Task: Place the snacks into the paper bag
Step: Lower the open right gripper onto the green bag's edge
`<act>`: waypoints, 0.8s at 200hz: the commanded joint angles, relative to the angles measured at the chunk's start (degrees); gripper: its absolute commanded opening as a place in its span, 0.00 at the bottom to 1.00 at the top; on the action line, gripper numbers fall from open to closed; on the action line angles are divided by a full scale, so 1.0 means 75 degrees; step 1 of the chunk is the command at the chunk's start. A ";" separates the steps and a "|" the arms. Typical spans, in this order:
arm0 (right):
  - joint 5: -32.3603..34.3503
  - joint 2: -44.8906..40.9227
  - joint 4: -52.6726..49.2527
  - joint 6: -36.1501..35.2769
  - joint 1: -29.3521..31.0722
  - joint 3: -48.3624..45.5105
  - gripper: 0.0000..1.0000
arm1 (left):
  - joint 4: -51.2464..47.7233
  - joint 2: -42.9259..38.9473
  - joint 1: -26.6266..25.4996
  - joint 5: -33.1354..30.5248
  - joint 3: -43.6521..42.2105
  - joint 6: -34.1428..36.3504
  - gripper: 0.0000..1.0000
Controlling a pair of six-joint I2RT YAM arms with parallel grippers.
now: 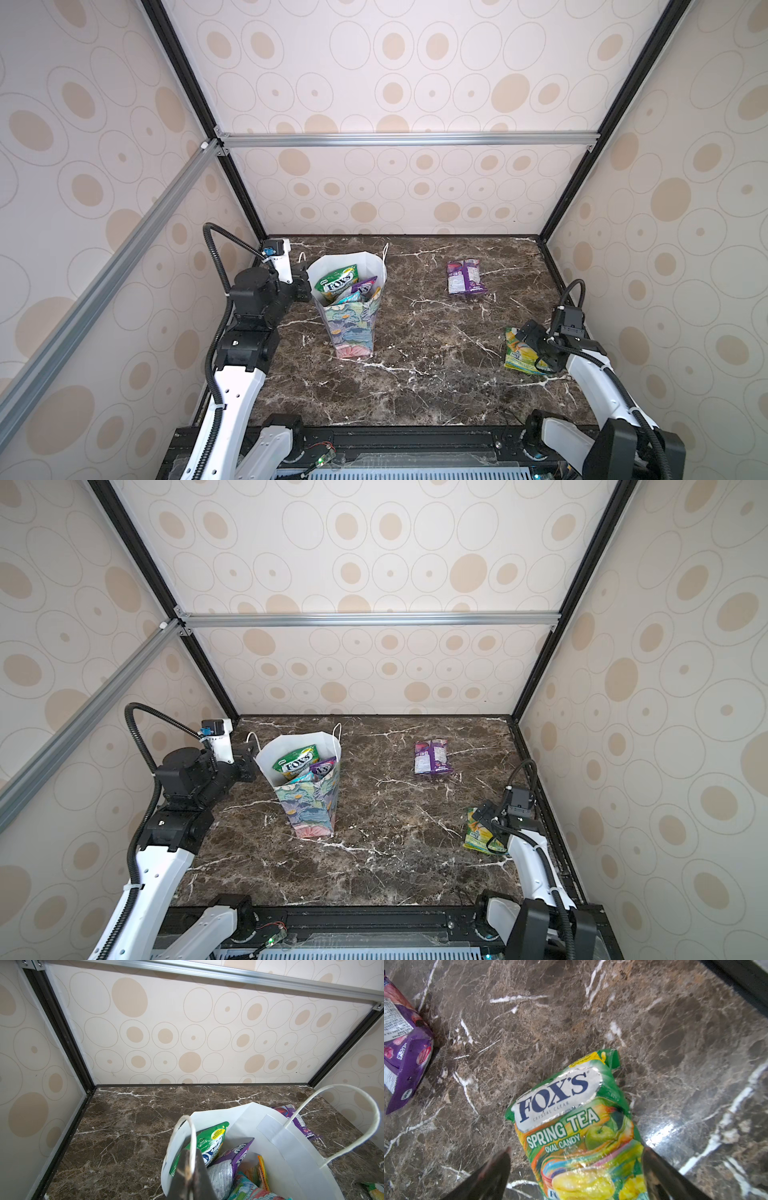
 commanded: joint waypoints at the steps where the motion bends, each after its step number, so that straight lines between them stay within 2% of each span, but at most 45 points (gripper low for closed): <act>1: -0.0408 0.0335 0.0408 0.0164 -0.0050 -0.0113 1.00 | 0.0179 -0.0102 0.0032 -0.0002 0.0111 0.0037 0.06; 25: -0.1019 0.0769 0.0295 0.0069 -0.0050 0.0067 0.98 | 0.0179 -0.0114 0.0034 -0.0013 0.0113 0.0047 0.06; 51: -0.2109 0.1114 0.0454 0.0071 -0.0028 0.0056 0.94 | 0.0179 -0.0122 0.0034 -0.0003 0.0125 0.0035 0.06; 73: -0.2653 0.1229 0.0563 0.0200 0.0280 -0.0050 0.92 | 0.0179 -0.0125 0.0035 -0.0015 0.0118 0.0042 0.06; 132: -0.2390 0.1200 0.1248 0.0930 0.2848 -0.0260 0.90 | 0.0179 -0.0121 0.0034 -0.0026 0.0117 0.0030 0.06; 160: -0.2419 0.1216 0.1192 0.0548 0.3551 0.0169 0.86 | 0.0180 -0.0114 0.0035 -0.0004 0.0114 0.0024 0.06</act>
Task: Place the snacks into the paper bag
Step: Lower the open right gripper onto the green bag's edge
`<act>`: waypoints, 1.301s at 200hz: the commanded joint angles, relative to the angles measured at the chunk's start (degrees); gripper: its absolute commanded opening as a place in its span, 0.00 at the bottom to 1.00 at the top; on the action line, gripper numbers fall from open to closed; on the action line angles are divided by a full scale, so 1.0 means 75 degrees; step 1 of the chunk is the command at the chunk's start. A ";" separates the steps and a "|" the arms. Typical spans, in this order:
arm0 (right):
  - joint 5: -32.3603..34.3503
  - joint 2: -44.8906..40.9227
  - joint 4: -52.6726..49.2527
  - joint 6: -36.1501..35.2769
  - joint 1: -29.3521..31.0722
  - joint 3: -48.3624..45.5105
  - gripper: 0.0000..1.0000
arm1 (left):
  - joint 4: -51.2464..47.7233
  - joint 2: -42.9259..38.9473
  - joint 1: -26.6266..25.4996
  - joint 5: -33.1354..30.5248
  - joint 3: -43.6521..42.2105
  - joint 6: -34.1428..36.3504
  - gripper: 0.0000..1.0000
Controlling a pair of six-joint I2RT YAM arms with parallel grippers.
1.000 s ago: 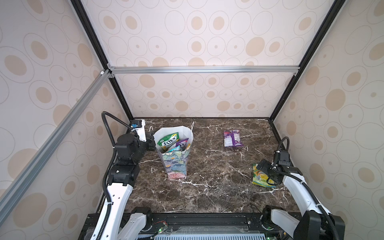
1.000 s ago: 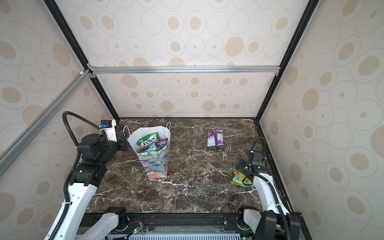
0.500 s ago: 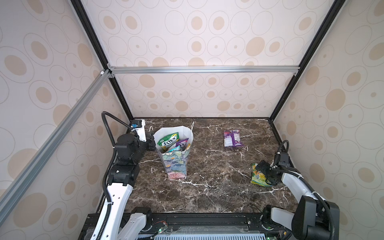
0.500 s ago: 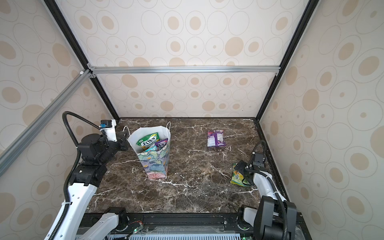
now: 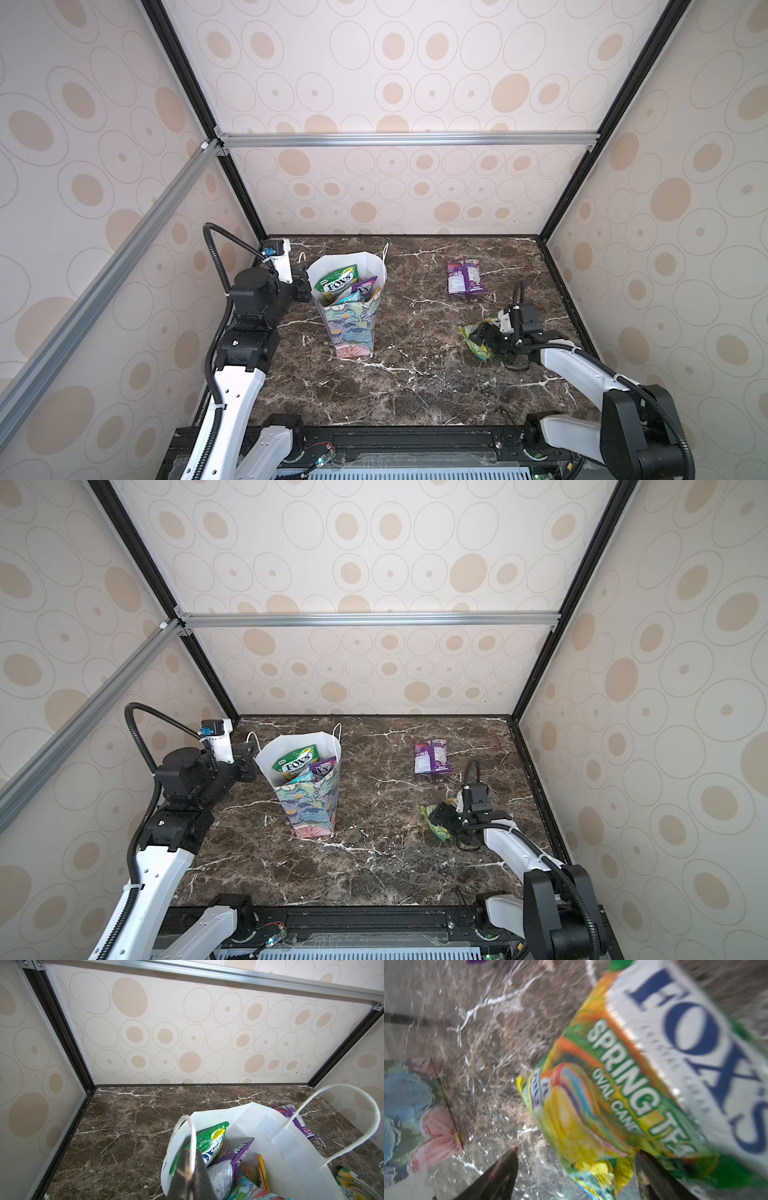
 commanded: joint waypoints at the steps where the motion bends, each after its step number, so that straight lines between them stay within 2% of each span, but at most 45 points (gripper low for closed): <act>1: -0.0061 0.0031 -0.0006 -0.0068 0.0361 0.0306 0.86 | 0.0188 -0.0111 0.0035 0.0000 0.0117 0.0024 0.06; 18: 0.0202 -0.0361 -0.0401 -0.0216 0.0366 0.0522 0.85 | 0.0193 -0.0115 0.0035 -0.0014 0.0112 0.0029 0.06; 49: 0.1604 -0.1495 -0.1660 -0.0348 0.0338 0.0710 0.86 | 0.0182 -0.0113 0.0028 -0.0044 0.0117 0.0025 0.06; 74: 0.2211 -0.2244 -0.2059 -0.0178 -0.0015 0.0456 0.85 | 0.0193 -0.0111 0.0034 -0.0019 0.0120 0.0020 0.06; 89: 0.1813 -0.2559 -0.1729 0.0229 -0.0685 -0.0025 0.84 | 0.0194 -0.0132 0.0034 0.0006 0.0119 0.0012 0.06; 110: 0.0430 -0.2901 -0.0582 0.0949 -0.1740 -0.0968 0.80 | 0.0195 -0.0140 0.0031 -0.0018 0.0107 0.0025 0.06; 122: 0.0036 -0.2956 -0.0178 0.1084 -0.2089 -0.1253 0.77 | 0.0193 -0.0126 0.0034 0.0006 0.0118 0.0024 0.06; 157: 0.0024 -0.2693 -0.0263 0.0961 -0.2243 -0.1286 0.70 | 0.0199 -0.0134 0.0029 0.0008 0.0107 0.0014 0.06; 208: 0.0017 -0.2654 0.0318 0.1063 -0.2312 -0.1648 0.58 | 0.0200 -0.0112 0.0034 0.0012 0.0098 0.0015 0.06; 260: 0.0105 -0.2579 0.0347 0.1305 -0.2400 -0.1888 0.59 | 0.0189 -0.0118 0.0035 0.0015 0.0109 0.0031 0.06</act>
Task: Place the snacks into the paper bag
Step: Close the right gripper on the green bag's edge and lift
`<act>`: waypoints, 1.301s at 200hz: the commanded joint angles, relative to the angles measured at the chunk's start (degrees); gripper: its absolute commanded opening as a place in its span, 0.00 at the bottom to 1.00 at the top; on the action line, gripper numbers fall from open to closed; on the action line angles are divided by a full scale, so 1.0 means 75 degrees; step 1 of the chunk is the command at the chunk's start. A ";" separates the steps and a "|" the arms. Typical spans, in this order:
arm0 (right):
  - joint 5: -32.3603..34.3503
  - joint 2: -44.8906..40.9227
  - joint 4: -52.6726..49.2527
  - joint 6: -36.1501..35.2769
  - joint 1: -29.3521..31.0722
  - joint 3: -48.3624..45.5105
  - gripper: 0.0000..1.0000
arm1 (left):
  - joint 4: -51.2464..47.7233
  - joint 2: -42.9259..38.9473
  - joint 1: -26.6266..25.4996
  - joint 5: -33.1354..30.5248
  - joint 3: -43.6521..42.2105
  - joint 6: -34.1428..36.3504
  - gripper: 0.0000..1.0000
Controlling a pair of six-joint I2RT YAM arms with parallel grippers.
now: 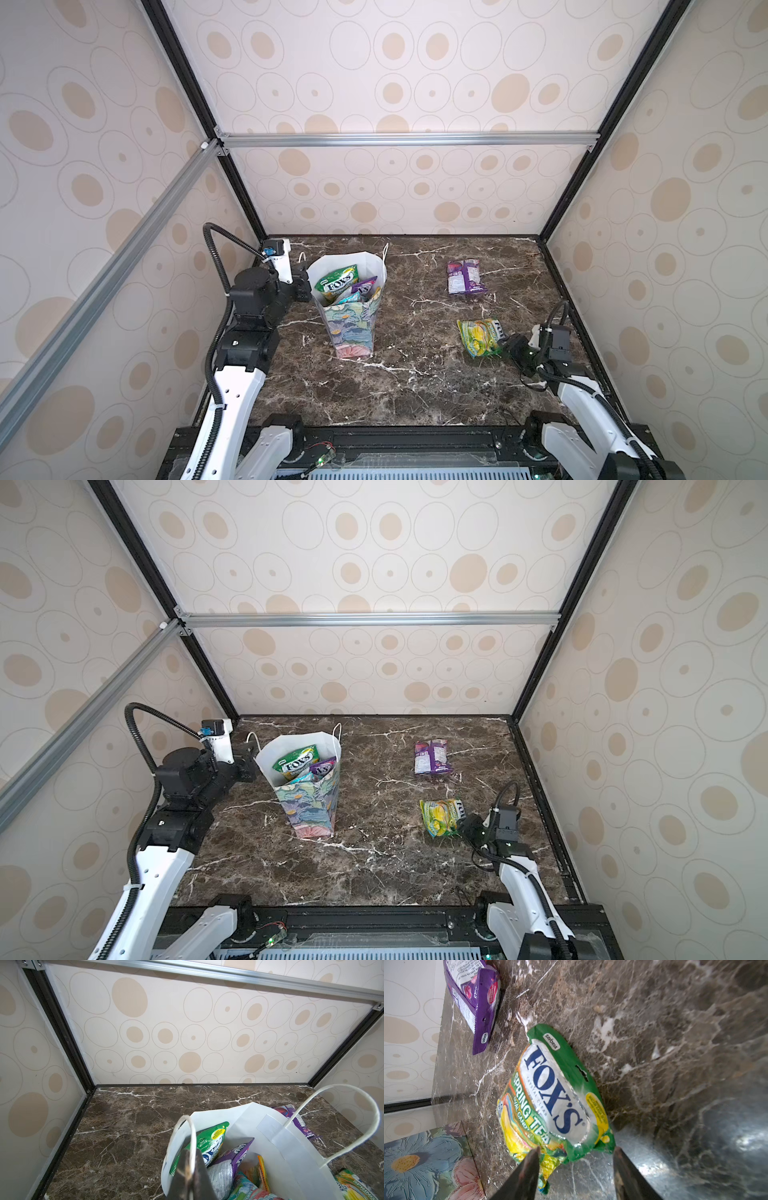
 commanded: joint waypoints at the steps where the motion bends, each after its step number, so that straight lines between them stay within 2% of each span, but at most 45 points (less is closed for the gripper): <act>1: 0.0075 0.0008 0.0128 0.0270 -0.0054 -0.0229 0.59 | 0.0191 -0.0114 0.0035 0.0017 0.0115 0.0027 0.06; 43: 0.0114 -0.0346 0.0267 0.0688 -0.0101 -0.0538 0.59 | 0.0193 -0.0120 0.0029 0.0014 0.0109 0.0027 0.06; 89: 0.0712 -0.0859 0.0551 0.0726 -0.0113 -0.0905 0.52 | 0.0215 -0.0134 0.0035 0.0035 0.0098 0.0012 0.06; 172: -0.0002 0.0227 0.2105 0.0761 -0.0113 -0.1053 0.46 | 0.0212 -0.0128 0.0035 0.0026 0.0096 0.0015 0.06; 227: 0.0261 0.0331 0.2469 0.0619 -0.0113 -0.1056 0.25 | 0.0202 -0.0112 0.0033 0.0030 0.0099 0.0014 0.06; 237: 0.0285 0.0381 0.2461 0.0524 -0.0113 -0.1014 0.20 | 0.0203 -0.0116 0.0034 0.0041 0.0099 0.0013 0.06; 260: 0.0309 0.0495 0.2450 0.0312 -0.0113 -0.0876 0.00 | 0.0205 -0.0111 0.0034 0.0043 0.0106 0.0012 0.06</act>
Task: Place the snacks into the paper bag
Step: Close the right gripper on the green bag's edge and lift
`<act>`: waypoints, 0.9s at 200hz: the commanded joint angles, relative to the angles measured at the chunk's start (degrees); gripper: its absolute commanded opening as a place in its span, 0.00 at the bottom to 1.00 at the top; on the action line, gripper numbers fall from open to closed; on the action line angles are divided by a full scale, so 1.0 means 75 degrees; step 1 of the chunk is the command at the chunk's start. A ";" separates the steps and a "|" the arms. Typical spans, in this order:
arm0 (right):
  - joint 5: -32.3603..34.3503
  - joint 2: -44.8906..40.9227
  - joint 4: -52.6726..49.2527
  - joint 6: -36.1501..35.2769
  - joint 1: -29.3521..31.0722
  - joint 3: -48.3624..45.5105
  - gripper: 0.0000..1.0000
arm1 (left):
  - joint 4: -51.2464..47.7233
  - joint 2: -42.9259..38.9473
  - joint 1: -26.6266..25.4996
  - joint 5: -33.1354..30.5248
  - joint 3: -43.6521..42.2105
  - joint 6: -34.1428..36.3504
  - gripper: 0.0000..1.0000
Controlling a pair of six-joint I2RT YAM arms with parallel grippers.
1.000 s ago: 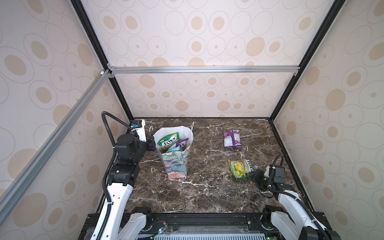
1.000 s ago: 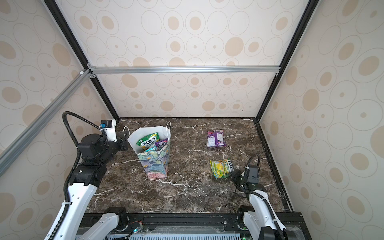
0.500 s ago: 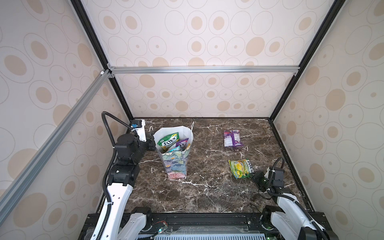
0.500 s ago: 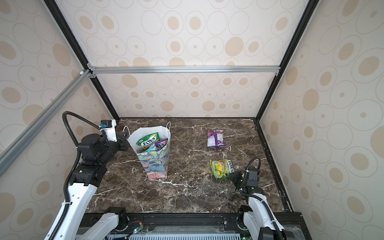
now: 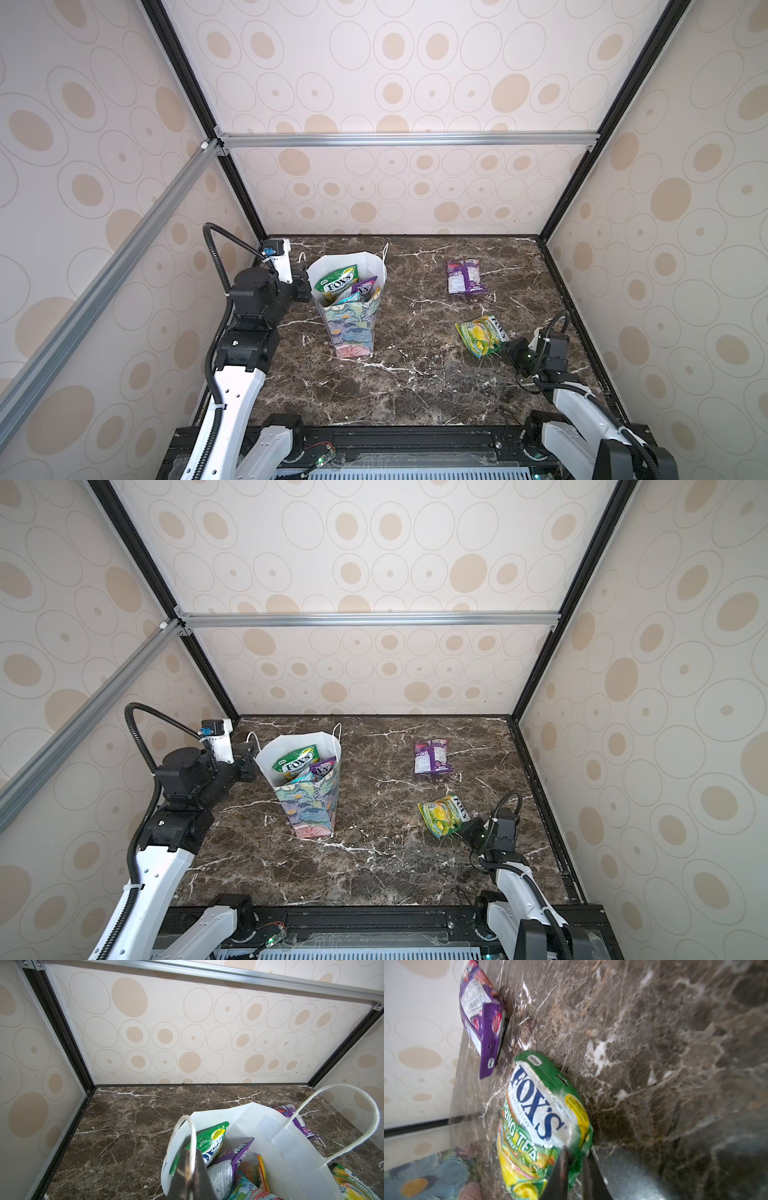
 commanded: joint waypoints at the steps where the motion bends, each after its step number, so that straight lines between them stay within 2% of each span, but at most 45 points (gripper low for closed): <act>1: 0.0113 0.0139 0.0095 -0.0191 -0.0028 0.0124 0.00 | 0.0208 -0.0117 0.0035 0.0035 0.0101 0.0012 0.06; 48: -0.0101 0.0181 -0.0394 -0.0629 -0.0028 0.0536 0.00 | 0.0205 -0.0133 0.0032 0.0042 0.0114 0.0012 0.06; 75: 0.0198 -0.0228 -0.0965 -0.0566 -0.0028 0.0639 0.00 | 0.0230 -0.0181 0.0032 0.0018 0.0094 0.0012 0.06; 83: 0.0255 -0.0433 -0.1114 -0.0544 -0.0028 0.0648 0.10 | 0.0234 -0.0192 0.0035 0.0030 0.0086 0.0013 0.06; 96: 0.0452 -0.0797 -0.1399 -0.0429 -0.0039 0.0674 0.34 | 0.0243 -0.0194 0.0035 0.0013 0.0075 0.0001 0.06; 120: 0.0653 -0.1444 -0.1642 -0.0130 -0.0192 0.0588 0.51 | 0.0220 -0.0169 0.0034 0.0018 0.0087 0.0018 0.06; 150: 0.0387 -0.1432 -0.0814 0.0430 -0.0368 0.0204 0.58 | 0.0239 -0.0186 0.0035 0.0007 0.0091 0.0012 0.06; 180: 0.0100 -0.0637 0.0190 0.0778 -0.0369 0.0001 0.60 | 0.0232 -0.0170 0.0034 0.0027 0.0096 0.0001 0.06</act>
